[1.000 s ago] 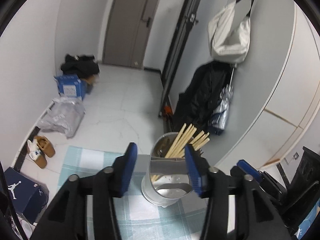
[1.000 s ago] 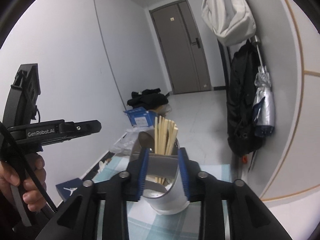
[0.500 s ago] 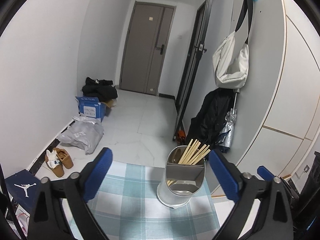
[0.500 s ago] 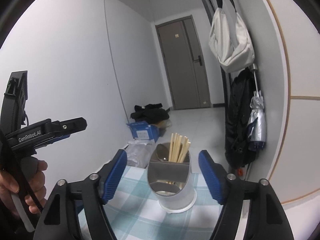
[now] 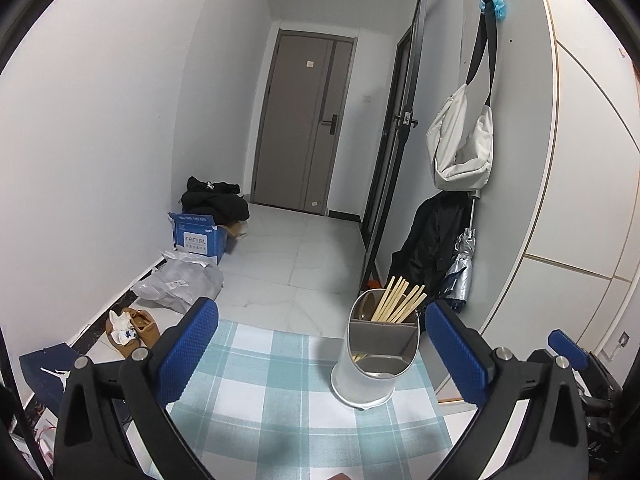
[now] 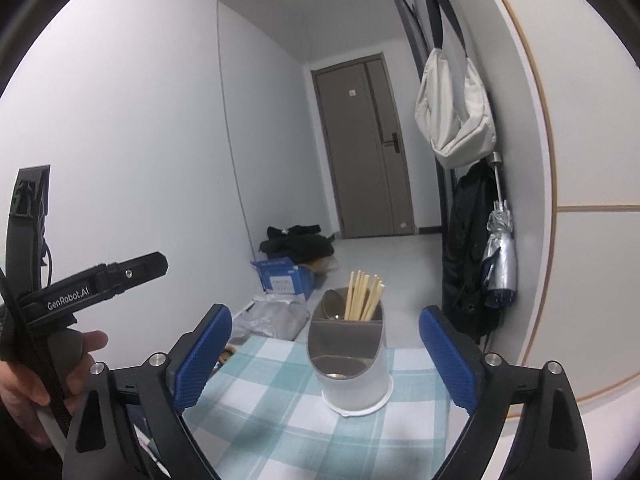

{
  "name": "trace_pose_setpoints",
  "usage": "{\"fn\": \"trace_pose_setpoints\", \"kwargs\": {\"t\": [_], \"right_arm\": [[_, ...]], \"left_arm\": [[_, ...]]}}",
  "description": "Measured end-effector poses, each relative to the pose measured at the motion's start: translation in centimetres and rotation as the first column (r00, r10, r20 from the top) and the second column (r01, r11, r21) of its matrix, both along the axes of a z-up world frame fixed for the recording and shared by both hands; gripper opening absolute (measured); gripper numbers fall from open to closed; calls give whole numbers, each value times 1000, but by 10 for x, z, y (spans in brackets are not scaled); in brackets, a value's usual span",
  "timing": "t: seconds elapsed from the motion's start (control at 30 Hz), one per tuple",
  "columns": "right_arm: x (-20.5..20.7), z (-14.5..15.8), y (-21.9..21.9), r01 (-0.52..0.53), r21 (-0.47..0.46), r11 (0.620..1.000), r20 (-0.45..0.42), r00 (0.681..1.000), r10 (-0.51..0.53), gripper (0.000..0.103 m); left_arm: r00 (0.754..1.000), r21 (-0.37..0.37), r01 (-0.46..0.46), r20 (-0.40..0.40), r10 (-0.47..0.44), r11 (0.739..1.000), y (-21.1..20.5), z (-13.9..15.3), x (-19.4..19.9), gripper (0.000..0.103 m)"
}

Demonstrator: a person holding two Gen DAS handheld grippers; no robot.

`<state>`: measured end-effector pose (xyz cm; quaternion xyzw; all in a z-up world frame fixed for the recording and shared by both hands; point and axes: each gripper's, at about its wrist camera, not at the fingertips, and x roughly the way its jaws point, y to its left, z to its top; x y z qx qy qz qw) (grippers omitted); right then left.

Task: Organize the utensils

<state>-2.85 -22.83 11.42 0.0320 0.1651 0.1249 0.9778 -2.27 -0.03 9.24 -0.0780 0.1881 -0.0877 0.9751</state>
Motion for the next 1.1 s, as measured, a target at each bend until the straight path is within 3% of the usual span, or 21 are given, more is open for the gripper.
{"fn": "trace_pose_setpoints", "kwargs": {"t": [0.33, 0.63, 1.1], "right_arm": [[-21, -6, 0, 14, -19, 1000, 16, 1000, -14, 103], [-30, -25, 2, 33, -27, 999, -6, 999, -34, 103], [-33, -45, 6, 81, -61, 995, -27, 996, -83, 103]], "left_arm": [[999, 18, -15, 29, 14, 1000, 5, -13, -19, 102], [999, 33, -19, 37, 18, 999, 1, -28, -26, 102], [1000, 42, -20, -12, 20, 999, -4, -43, -26, 102]]}}
